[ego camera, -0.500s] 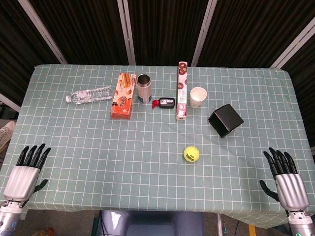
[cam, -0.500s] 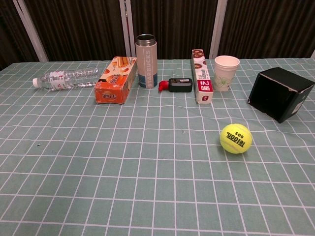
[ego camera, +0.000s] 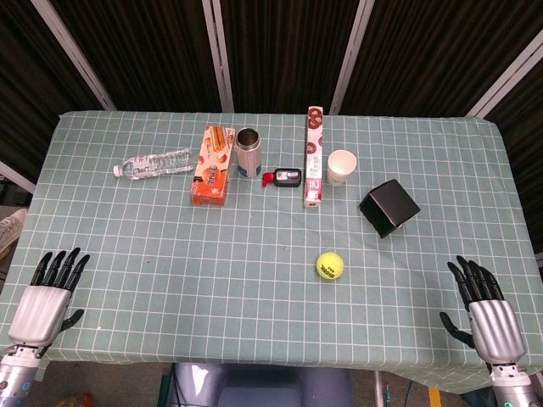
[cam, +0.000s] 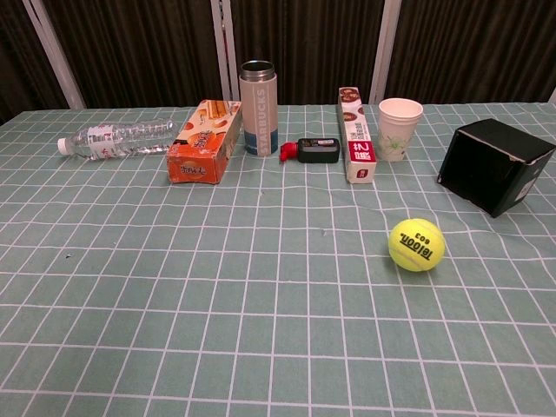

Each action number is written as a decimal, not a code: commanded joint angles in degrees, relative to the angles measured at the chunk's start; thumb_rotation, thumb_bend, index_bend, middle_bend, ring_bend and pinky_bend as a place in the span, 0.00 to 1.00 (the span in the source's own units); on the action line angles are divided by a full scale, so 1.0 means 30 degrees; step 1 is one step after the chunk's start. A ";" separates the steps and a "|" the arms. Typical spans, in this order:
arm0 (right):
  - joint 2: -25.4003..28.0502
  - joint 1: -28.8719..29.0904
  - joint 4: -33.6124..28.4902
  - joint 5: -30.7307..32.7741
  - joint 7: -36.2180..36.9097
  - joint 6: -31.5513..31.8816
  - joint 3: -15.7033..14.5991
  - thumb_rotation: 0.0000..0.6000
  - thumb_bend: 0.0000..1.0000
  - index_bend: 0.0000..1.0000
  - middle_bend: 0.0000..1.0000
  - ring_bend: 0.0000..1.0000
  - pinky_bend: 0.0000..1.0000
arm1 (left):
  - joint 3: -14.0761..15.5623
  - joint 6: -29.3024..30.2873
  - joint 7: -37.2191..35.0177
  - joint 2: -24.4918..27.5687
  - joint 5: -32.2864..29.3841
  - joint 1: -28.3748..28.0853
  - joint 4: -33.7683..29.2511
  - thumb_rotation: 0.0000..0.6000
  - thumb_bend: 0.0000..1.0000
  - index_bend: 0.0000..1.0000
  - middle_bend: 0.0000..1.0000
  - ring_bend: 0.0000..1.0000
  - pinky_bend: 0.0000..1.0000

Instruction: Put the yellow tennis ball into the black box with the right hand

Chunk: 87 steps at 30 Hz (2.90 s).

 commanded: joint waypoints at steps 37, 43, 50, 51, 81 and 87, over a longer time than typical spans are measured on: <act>-0.5792 0.6628 -0.6998 1.1197 1.1773 -1.3860 0.2377 1.00 0.70 0.31 0.35 0.32 0.59 | -0.0533 -0.0309 -0.0200 0.0779 -0.1360 0.0006 -0.1030 1.00 0.12 0.00 0.00 0.00 0.00; -0.6417 0.7324 -0.5772 1.2360 1.1753 -1.4853 0.3301 1.00 0.70 0.30 0.34 0.31 0.54 | -0.0689 -0.0532 -0.0032 0.0722 -0.1765 -0.0088 -0.1066 1.00 0.12 0.00 0.00 0.00 0.00; -0.6228 0.7777 -0.4814 1.2757 1.2273 -1.6247 0.3988 1.00 0.70 0.30 0.34 0.31 0.48 | -0.0819 -0.0824 0.0388 0.0570 -0.2219 -0.0208 -0.1101 1.00 0.12 0.00 0.00 0.00 0.00; -0.6191 0.7785 -0.4777 1.2776 1.2343 -1.6315 0.4048 1.00 0.70 0.30 0.34 0.31 0.47 | -0.0826 -0.0844 0.0421 0.0558 -0.2245 -0.0218 -0.1103 1.00 0.12 0.00 0.00 0.00 0.00; -0.4874 0.8419 -0.1456 1.0804 1.4345 -1.8472 0.6067 1.00 0.78 0.30 0.34 0.31 0.43 | -0.1213 -0.1890 0.2668 -0.0423 -0.3931 -0.0881 -0.1228 1.00 0.12 0.00 0.00 0.00 0.00; -0.4864 0.8490 -0.0883 1.0756 1.5152 -1.8646 0.6551 1.00 0.78 0.30 0.32 0.29 0.43 | -0.1178 -0.2080 0.2902 -0.0516 -0.4088 -0.1004 -0.1273 1.00 0.12 0.00 0.00 0.00 0.00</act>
